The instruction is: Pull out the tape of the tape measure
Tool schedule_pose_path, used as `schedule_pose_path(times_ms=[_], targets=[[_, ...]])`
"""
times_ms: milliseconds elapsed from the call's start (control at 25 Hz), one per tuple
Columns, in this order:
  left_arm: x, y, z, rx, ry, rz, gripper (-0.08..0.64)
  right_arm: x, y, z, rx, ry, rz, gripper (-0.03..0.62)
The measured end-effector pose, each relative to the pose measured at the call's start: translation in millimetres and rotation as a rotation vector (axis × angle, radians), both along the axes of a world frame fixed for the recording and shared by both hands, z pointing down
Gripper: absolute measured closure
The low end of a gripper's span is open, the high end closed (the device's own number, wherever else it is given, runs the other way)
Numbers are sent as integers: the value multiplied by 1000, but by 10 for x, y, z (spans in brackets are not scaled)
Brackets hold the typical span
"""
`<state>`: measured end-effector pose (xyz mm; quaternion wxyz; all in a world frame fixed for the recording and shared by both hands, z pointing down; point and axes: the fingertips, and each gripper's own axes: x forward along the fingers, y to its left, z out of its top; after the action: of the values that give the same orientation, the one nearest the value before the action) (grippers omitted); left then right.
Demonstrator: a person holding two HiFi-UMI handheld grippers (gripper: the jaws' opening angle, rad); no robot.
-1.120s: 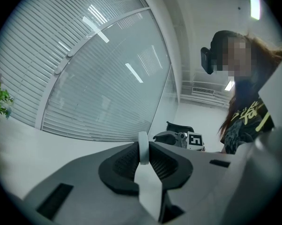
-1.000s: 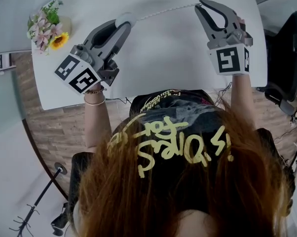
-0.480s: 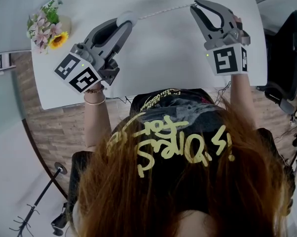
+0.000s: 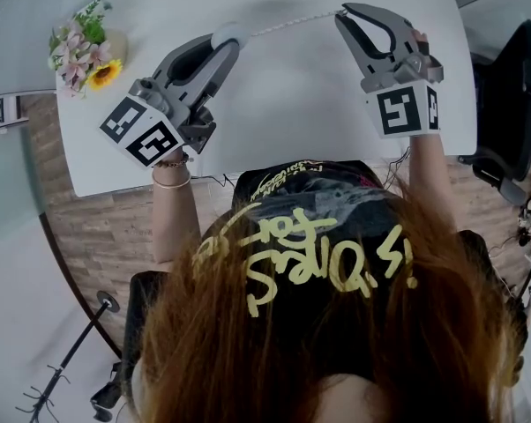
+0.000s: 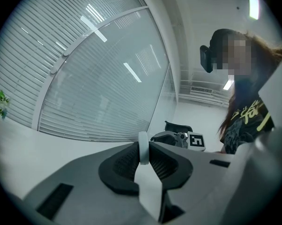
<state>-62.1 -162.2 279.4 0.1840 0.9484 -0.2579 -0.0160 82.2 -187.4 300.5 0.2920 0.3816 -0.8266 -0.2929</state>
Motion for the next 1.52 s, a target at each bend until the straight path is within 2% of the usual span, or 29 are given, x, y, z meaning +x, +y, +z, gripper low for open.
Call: schedule_pose_path(times_ms=[1520], targets=[[0, 26, 101, -22, 13, 39, 499, -373, 111, 111, -33, -18, -37, 531]])
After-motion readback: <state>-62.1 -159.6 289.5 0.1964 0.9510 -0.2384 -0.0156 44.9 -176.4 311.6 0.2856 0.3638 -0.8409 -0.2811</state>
